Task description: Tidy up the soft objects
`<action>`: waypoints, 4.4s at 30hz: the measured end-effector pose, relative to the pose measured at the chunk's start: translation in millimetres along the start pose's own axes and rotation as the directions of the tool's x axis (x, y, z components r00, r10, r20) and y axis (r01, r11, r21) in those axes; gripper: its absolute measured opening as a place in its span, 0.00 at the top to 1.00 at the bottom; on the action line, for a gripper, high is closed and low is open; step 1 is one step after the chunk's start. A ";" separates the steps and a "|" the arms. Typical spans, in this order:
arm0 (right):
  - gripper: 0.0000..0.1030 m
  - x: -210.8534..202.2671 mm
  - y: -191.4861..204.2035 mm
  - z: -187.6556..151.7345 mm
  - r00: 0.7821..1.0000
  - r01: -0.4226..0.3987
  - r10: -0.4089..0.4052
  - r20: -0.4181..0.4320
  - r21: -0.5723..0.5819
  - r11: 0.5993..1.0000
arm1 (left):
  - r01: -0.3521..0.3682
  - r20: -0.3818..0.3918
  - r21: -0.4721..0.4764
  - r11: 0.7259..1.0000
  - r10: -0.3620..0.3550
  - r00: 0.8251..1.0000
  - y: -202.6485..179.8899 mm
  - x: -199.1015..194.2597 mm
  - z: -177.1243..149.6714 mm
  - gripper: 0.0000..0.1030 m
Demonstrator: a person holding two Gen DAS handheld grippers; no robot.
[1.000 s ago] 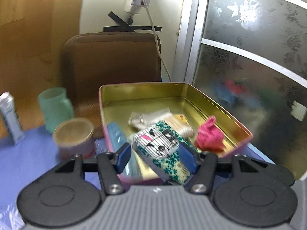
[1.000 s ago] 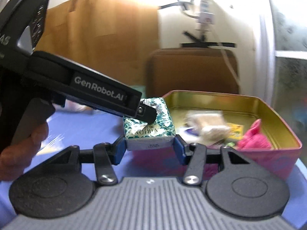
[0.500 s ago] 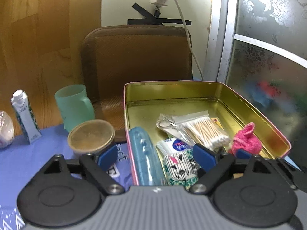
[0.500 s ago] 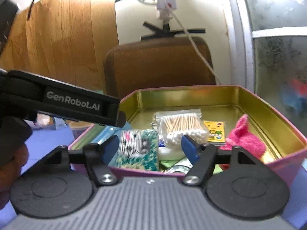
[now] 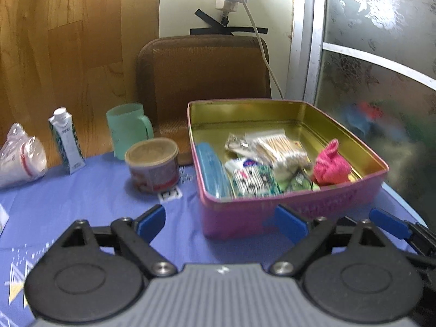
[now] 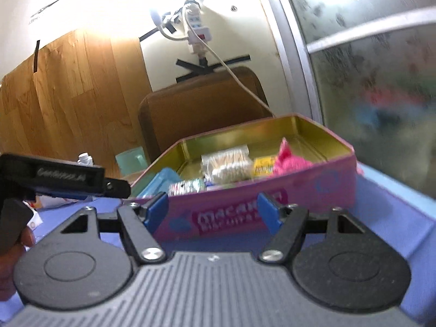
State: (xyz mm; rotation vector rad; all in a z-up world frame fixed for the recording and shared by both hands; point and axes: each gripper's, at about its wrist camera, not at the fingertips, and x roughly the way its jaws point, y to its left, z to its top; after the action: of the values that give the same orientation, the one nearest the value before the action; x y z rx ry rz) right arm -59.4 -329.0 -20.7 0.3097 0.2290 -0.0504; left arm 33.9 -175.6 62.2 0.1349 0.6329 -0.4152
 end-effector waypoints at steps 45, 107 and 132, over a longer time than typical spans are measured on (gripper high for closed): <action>0.24 -32.6 21.5 -6.5 0.998 -0.062 0.063 -0.018 0.071 0.996 | -0.131 -0.020 -0.016 0.991 0.130 0.991 13.2 -32.6 -50.2 0.00; 0.21 -28.5 22.2 -9.0 0.997 -0.057 0.060 -0.046 0.066 0.996 | -0.098 -0.092 -0.012 0.995 0.097 0.991 10.9 -28.6 -58.9 0.00; 0.21 -24.6 18.8 -11.6 0.996 -0.066 0.070 -0.062 0.077 0.995 | -0.106 -0.155 -0.013 0.994 0.103 0.982 17.0 -14.5 -63.3 0.00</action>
State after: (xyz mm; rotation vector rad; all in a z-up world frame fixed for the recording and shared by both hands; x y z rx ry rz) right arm -84.2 -307.3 -20.2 0.3944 0.2806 0.0183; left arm -4.2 -139.6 20.1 0.1809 0.7788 -0.2979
